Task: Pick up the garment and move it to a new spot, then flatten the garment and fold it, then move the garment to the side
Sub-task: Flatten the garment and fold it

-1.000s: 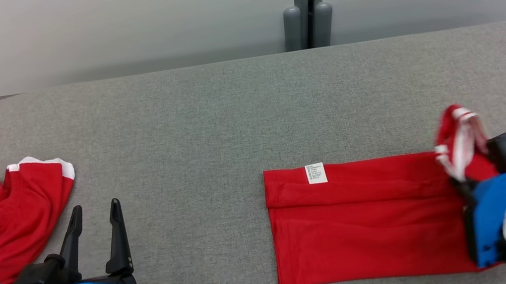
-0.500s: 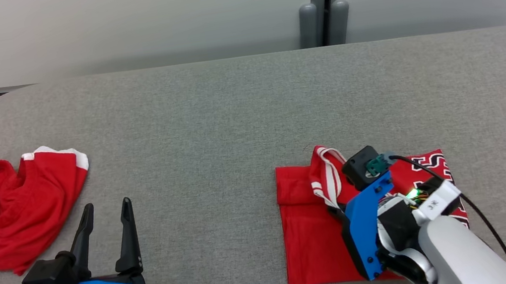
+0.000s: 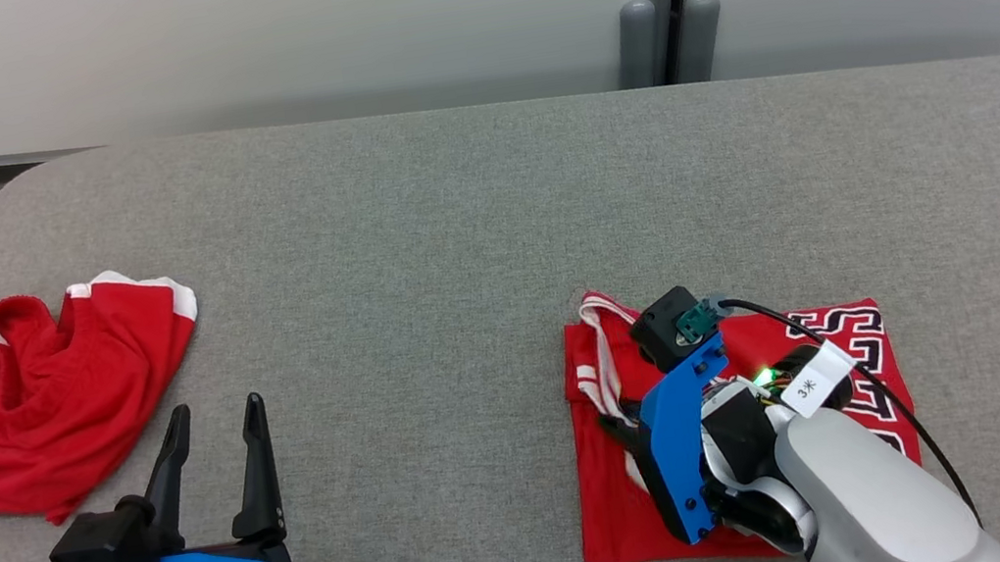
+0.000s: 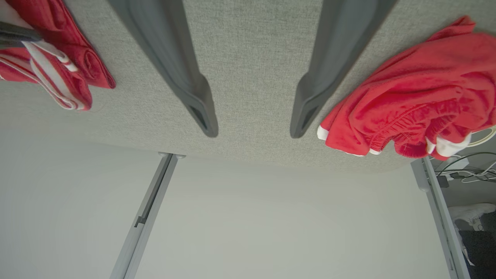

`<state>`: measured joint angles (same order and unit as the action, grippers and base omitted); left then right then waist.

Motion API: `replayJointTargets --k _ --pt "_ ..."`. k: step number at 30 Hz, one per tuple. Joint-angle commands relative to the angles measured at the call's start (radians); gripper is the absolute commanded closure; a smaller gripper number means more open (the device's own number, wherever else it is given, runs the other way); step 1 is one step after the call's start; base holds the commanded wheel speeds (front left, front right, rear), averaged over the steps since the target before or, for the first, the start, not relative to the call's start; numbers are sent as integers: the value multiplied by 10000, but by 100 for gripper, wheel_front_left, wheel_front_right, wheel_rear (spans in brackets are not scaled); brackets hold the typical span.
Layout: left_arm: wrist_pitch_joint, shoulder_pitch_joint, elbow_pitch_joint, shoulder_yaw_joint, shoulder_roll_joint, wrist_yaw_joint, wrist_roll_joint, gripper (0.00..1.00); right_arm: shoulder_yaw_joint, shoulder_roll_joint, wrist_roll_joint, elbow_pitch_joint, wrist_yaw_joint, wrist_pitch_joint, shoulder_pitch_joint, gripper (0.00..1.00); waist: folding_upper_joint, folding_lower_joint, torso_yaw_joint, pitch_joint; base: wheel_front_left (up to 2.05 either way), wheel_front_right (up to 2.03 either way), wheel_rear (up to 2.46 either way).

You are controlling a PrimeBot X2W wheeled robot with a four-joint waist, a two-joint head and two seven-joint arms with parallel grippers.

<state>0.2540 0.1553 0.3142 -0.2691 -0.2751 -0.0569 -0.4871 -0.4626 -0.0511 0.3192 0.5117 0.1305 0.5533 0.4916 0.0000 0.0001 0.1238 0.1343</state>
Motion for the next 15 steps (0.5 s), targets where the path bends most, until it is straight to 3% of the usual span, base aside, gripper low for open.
replayJointTargets --k 1,5,10,15 --pt "56 135 35 26 9 -20 -39 0 -47 8 203 38 5 -191 189 0 0 -1 -11 9 0 0 0" --pt "60 159 47 69 -3 -30 -52 0 -176 4 806 -205 5 -542 210 0 0 -1 -61 9 0 0 0" --pt "79 108 39 160 -59 6 -72 0 -83 2 1844 -1382 5 -1399 144 0 0 -1 -190 -48 0 0 0" --pt "96 -111 -176 261 -109 127 -65 0 1129 -340 987 -2805 4 -2355 -472 0 0 -1 -356 -130 0 0 0"
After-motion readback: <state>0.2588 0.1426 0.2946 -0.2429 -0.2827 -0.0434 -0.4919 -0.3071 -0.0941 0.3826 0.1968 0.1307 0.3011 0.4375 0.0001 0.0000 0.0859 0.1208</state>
